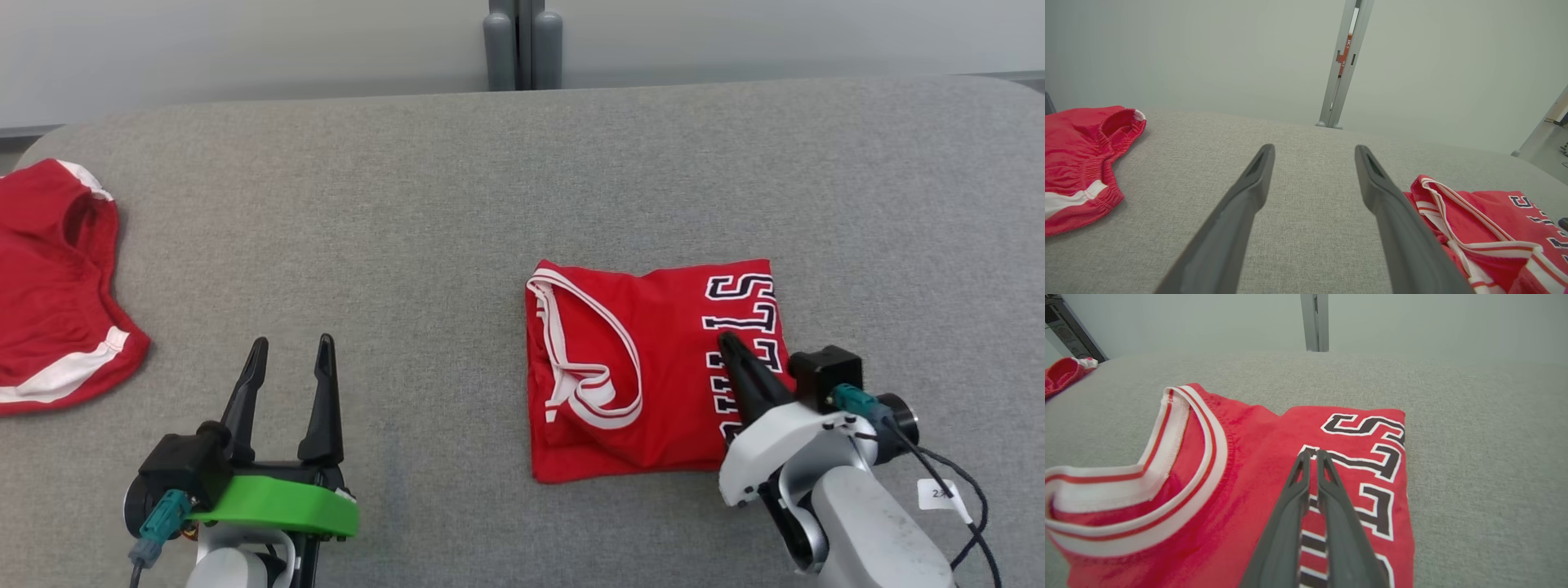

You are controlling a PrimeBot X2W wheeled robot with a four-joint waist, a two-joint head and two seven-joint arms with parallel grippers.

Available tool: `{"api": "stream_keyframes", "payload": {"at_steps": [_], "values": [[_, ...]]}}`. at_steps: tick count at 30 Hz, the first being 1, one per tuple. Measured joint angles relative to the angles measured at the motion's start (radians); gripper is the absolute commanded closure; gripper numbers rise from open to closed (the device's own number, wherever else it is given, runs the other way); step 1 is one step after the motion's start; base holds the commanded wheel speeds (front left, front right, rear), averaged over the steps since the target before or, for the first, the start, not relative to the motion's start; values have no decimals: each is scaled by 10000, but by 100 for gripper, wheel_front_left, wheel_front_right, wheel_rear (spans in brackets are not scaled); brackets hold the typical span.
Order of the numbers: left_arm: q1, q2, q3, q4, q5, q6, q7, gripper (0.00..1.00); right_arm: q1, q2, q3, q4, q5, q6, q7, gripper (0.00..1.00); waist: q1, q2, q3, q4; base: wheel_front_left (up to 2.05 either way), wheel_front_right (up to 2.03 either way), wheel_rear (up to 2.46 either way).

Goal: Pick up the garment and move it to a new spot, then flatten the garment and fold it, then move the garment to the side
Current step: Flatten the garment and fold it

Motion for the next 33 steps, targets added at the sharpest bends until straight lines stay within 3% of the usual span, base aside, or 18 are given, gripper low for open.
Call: {"api": "stream_keyframes", "payload": {"at_steps": [5, 11, 20, 23, 27, 28, 29, 30, 33], "values": [[-63, 25, -4, 36, 0, 0, 0, 0, -335, 410, 752, 1187, 48, 0, -334, 100, 0, 0, 180, 246, 0, 0, 0], [-138, 29, -42, 84, -6, 0, 0, 0, -865, 650, 2558, 2194, 660, -2, -545, 100, 0, 0, 346, 476, 0, 0, 0], [-143, 33, 27, 150, -25, 0, 0, 0, -1287, 688, 6264, 1524, 2644, -6, -546, 100, 1, -1, 236, 475, 0, 0, 0], [-128, 33, 111, 144, -25, 0, 0, 0, -1477, 696, 6633, 1143, 3076, -6, -600, 100, 1, 0, 159, 380, 0, 0, 0], [-41, 29, 232, 113, -15, 0, 0, 0, -1780, 625, 5954, 370, 3216, -6, -802, 97, 1, 0, 32, 193, 0, 0, 0], [3, 29, 278, 109, -15, 0, 0, 0, -1790, 531, 5588, 105, 3189, -6, -813, 64, 1, 0, -10, 133, 0, 0, 0], [35, 29, 313, 98, -12, 0, 0, 0, -1787, 443, 5292, -111, 3147, -6, -821, 6, 1, 0, -45, 85, 0, 0, 0], [88, 29, 360, 84, -2, 0, 0, 0, -1778, 313, 4824, -366, 3039, -6, -836, 0, 1, 0, -98, 24, 0, 0, 0], [221, 27, 451, 63, 2, 0, 0, 0, -1533, -38, 3323, -1129, 2458, -6, -859, 0, 1, 0, -265, -146, 0, 0, 0]]}}
